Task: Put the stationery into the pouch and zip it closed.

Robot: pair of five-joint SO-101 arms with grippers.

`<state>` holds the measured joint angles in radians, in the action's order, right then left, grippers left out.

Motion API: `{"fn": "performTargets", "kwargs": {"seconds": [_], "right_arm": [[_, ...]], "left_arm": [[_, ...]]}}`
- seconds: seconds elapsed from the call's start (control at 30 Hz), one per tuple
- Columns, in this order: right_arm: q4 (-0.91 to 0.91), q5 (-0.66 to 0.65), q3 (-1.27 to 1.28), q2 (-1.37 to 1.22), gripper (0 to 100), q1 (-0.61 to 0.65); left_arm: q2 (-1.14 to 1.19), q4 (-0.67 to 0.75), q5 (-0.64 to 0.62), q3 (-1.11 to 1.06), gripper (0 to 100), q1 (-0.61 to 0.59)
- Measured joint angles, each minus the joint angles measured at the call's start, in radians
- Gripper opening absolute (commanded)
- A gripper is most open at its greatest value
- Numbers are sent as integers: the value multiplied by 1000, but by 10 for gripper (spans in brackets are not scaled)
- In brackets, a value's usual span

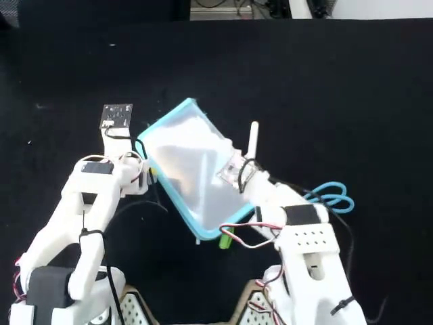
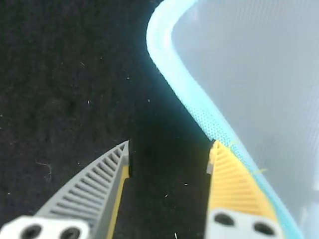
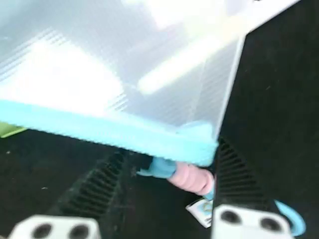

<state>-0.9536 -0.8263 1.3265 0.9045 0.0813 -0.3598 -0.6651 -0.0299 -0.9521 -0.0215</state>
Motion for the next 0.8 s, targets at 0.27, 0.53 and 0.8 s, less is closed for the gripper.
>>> {"fn": "performTargets", "kwargs": {"seconds": [0.27, 0.53, 0.8], "right_arm": [[8, -241, 66, 0, 238, -89], [8, -391, 68, 0, 142, -150], [2, -397, 43, 0, 9, -163]], "left_arm": [[0, 0, 0, 0, 253, 0], [0, -3, 0, 0, 253, 0], [2, -17, 0, 0, 253, 0]]}}
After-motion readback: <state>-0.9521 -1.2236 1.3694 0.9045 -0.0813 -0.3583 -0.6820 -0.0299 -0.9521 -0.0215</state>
